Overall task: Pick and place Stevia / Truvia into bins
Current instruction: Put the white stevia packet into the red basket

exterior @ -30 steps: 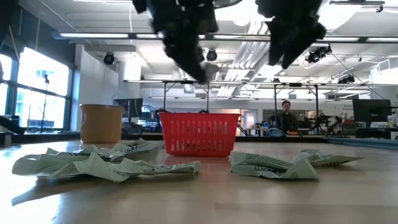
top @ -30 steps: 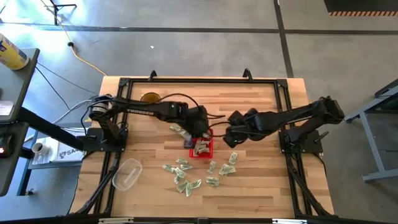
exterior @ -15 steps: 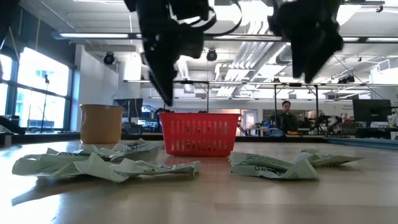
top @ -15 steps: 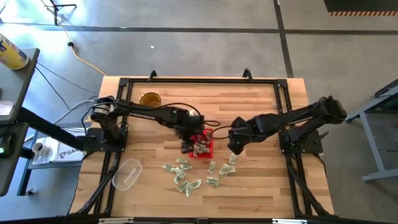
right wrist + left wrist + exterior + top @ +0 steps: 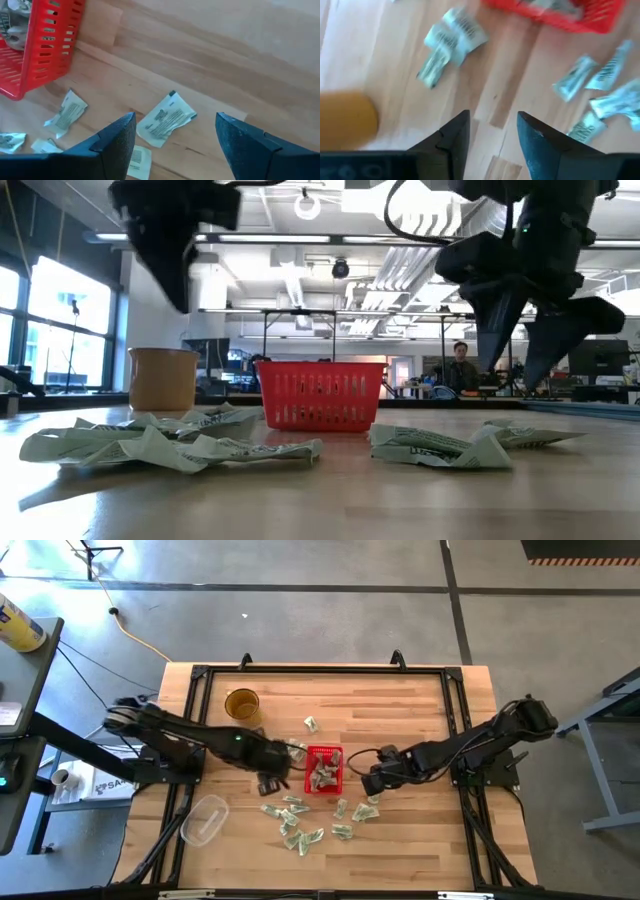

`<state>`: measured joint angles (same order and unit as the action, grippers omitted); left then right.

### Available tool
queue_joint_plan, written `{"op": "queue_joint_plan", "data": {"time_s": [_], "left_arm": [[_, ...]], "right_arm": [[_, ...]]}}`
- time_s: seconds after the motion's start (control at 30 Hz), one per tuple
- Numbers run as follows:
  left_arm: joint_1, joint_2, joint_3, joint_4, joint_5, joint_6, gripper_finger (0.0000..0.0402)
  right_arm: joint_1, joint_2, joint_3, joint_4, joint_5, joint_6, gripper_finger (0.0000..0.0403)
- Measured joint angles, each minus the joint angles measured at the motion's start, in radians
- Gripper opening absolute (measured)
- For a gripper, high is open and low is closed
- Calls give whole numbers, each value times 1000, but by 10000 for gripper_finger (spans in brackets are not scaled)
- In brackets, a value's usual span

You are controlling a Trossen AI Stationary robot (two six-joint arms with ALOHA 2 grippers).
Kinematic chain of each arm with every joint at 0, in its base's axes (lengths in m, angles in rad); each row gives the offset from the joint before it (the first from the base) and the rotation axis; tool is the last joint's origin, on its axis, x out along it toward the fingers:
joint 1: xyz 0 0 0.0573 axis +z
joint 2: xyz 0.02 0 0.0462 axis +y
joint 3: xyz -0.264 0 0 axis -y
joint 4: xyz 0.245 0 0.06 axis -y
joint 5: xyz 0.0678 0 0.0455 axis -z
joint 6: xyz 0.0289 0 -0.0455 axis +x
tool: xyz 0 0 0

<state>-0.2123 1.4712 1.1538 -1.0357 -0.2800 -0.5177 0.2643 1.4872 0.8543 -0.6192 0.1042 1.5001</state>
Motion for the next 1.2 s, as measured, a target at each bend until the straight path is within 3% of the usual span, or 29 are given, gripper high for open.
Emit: {"op": "queue_joint_plan", "data": {"time_s": [0.2, 0.37, 0.7, 1.07, 1.2], "left_arm": [[2, -156, -184, 50, -1, -195, 178], [2, -236, -266, 85, 1, -276, 179], [2, -255, -281, 91, 4, -214, 179], [2, -254, -281, 84, -1, -106, 179], [2, -254, -281, 83, -1, -85, 179]], "right_arm": [[-2, 59, -3, 47, 9, 52, 263], [-3, 153, 49, 37, 4, 71, 263], [-1, 325, 188, -133, -26, 95, 263], [84, 341, 210, -182, -79, 204, 262], [83, 350, 211, -154, -85, 196, 233]]}}
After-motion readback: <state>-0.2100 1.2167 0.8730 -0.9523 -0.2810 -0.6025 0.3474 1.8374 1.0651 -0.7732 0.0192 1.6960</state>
